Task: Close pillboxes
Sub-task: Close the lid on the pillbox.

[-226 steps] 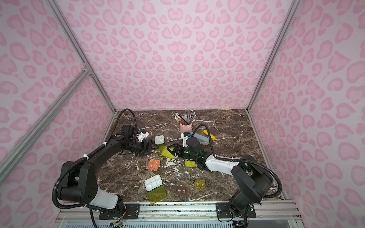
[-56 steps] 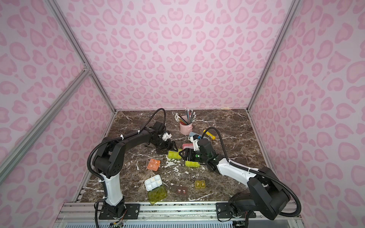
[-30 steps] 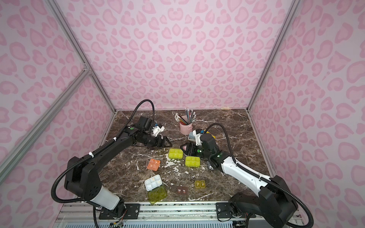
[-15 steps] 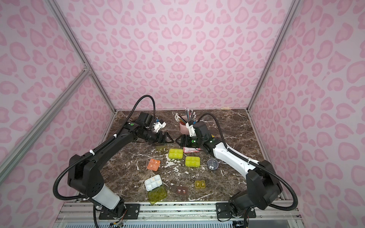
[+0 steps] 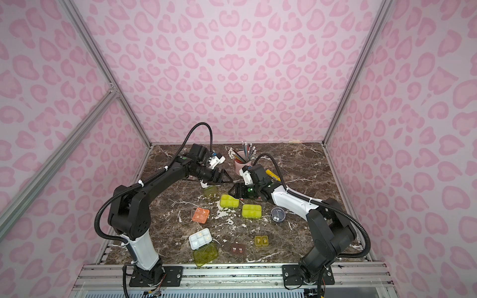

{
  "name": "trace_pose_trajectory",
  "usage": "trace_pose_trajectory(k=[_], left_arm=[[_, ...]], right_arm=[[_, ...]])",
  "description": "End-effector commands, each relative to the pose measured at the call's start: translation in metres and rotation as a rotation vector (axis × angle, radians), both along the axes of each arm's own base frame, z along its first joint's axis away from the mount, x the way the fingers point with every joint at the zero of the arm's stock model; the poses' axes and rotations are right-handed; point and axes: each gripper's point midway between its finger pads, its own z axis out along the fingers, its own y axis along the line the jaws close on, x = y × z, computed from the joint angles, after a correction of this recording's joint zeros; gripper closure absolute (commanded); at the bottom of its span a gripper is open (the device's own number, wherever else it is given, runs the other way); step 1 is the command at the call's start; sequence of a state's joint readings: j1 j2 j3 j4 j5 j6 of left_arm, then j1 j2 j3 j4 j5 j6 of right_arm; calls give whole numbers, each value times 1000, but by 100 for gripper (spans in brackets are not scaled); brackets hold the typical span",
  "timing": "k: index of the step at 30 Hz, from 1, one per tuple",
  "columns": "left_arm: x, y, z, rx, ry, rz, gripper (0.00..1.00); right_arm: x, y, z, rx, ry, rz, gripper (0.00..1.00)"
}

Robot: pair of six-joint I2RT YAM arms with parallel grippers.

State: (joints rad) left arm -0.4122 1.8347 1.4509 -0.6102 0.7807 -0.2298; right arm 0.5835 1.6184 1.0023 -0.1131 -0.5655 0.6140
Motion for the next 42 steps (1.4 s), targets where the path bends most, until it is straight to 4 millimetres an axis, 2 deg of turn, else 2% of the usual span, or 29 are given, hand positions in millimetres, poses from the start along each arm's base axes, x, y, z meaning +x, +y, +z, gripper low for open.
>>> trace_pose_trajectory(k=[1,7,15,18,26,34,42], left_arm=[[0,-7,4,-71,-60,-52,1],[0,1,-14,2,-75,-47,2],[22,27,-27,82,5,85,2],[30,39,-31,90,34,143,1],[39,54,-30,85,53,207,0],[41,59,-24,91,32,221,0],[41,59,-20,83,27,223,0]], right_arm=[[6,5,2,23,-17,-3,32],[9,6,4,30,-27,-15,32],[10,5,2,47,-33,-33,34],[9,8,-2,65,-20,-35,37],[10,13,-14,98,18,-46,63],[9,16,-27,99,44,-53,71],[6,17,-39,89,60,-55,73]])
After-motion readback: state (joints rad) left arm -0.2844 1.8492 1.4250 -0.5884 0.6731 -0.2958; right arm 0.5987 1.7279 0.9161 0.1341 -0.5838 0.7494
